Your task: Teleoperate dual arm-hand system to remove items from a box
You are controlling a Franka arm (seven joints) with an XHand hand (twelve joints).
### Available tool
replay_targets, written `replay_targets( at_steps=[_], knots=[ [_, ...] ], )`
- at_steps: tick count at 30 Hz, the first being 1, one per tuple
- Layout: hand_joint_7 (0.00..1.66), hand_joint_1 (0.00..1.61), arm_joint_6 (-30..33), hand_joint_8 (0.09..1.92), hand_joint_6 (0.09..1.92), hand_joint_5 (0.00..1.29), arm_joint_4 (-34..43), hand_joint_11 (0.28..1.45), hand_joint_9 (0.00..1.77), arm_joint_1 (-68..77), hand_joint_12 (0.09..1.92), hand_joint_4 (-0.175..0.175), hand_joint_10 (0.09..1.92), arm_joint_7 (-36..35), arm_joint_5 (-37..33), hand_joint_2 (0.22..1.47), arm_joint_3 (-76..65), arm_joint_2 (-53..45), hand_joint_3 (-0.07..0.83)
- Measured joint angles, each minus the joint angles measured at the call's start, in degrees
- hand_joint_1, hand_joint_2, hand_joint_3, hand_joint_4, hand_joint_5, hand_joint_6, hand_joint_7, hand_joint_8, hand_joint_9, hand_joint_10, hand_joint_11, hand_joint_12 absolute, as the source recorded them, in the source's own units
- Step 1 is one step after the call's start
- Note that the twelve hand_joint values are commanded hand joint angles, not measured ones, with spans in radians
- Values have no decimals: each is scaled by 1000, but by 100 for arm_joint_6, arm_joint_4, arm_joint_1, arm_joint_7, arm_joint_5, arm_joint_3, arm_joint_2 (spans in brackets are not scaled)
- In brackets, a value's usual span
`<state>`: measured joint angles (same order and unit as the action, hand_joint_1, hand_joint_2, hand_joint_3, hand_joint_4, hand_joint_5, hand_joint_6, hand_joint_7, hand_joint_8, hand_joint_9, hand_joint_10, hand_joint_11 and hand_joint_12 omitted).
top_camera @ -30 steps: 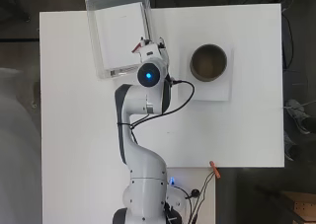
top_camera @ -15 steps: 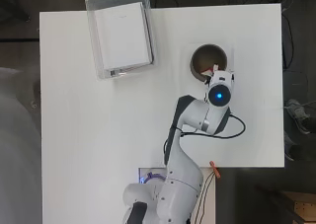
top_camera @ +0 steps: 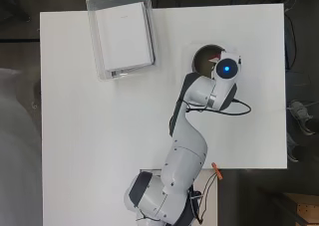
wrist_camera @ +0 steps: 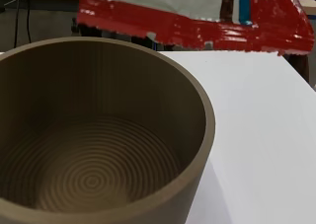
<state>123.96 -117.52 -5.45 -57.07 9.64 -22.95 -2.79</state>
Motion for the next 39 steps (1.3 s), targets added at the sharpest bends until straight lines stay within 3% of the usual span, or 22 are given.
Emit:
replay_targets(
  at_steps=[6,23,24,25,26,27,28,29,31,35,39],
  knots=[
    [1222,1006,-410,1823,1033,950,948,977,1429,-101,1733,175,1877,52,-206,1129,343,-894,0],
    [1282,1001,-183,1876,1067,933,649,1005,1490,-141,1696,175,1851,-348,-122,1138,531,-697,-1],
    [1240,917,-169,1863,786,863,609,977,1455,-146,1698,114,1845,-343,-118,1115,520,-672,-4],
    [1098,761,-165,1758,480,778,594,855,1305,-155,1633,47,1779,-355,-145,1077,501,-649,-6],
    [946,618,-203,1236,268,734,620,703,1093,-165,1170,21,1286,-408,-197,1056,495,-652,-4],
    [830,522,-274,736,141,712,667,588,923,-174,709,26,781,-475,-236,1048,498,-673,-2],
    [777,461,-486,398,87,698,796,531,836,-196,390,34,429,-537,-303,1054,504,-729,0],
    [758,424,-648,203,87,685,893,510,801,-209,202,40,222,-532,-358,1062,509,-760,1],
    [730,389,-1047,87,87,659,1099,503,773,-229,87,52,87,-474,-496,1078,537,-808,4],
    [690,375,-1317,87,87,613,1191,497,745,-200,87,54,87,-415,-678,1086,757,-530,4],
    [688,353,-1371,87,87,606,1129,494,714,-129,87,70,87,-609,-1218,1059,1148,441,-8]
  ],
)
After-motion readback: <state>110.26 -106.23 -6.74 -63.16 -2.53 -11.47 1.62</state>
